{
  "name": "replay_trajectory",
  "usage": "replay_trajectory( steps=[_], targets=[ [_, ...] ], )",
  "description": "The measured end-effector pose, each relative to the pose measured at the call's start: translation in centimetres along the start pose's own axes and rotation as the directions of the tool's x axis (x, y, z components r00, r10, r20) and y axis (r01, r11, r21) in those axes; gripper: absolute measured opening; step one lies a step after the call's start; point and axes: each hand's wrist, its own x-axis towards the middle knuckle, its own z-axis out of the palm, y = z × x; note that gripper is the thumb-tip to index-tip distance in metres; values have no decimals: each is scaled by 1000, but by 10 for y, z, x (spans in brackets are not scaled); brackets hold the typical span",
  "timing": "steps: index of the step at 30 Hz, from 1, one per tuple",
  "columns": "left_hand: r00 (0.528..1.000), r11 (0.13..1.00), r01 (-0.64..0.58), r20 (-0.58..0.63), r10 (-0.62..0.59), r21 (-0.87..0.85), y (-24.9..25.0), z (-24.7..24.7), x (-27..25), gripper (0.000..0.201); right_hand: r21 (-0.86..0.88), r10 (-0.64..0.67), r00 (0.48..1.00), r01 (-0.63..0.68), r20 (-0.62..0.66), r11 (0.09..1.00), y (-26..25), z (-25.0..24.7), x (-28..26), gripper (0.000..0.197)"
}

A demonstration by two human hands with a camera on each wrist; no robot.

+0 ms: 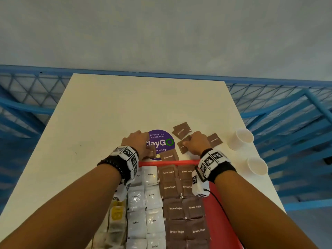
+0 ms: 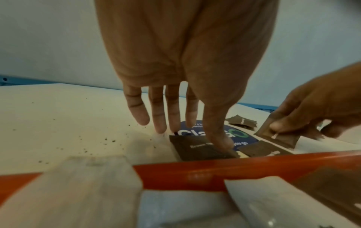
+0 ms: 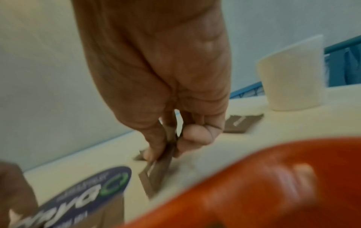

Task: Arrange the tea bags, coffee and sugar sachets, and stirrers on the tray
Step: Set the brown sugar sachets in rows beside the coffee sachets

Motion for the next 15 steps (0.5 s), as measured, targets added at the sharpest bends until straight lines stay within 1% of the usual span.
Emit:
replay_trajectory(
  steps=[1,2,4,6,8,9,11,12,14,15],
  targets=[
    [1000,1000,3,11,-3,2,0,2,5,55,-11,-15,1000,15,12,1000,-3,-6,3,31],
    [1000,1000,5,19,-5,-4,1,3,9,55,-6,-27,999,27,24,1000,-6,-13,7,29],
    [999,999,16,43,-14,-32,1,4,13,48,70,-40,999,38,26,997,-14,-25,16,20],
    [996,998,38,80,-34,-54,0,6,15,37,79,-61,997,65,-48,995,-26,-30,26,20],
    [993,995,60,102,-52,-74,-2,10,17,30,4,-92,992,92,-82,996,-34,-27,37,27],
    [993,994,66,108,-57,-82,-3,12,18,30,-47,-103,992,100,-76,994,-37,-24,40,31],
    [992,993,76,106,-66,-88,-4,12,19,28,-140,-122,991,114,-49,984,-43,-15,44,31],
    [992,992,80,102,-70,-94,-4,11,19,31,-141,-121,992,114,-46,983,-44,-11,46,28],
    [994,989,87,79,-78,-119,-3,10,19,40,-75,-141,989,137,-54,988,-45,-3,46,22],
    [994,989,91,72,-83,-120,-4,10,19,41,-38,-154,986,152,-60,988,-44,-1,43,21]
  ],
)
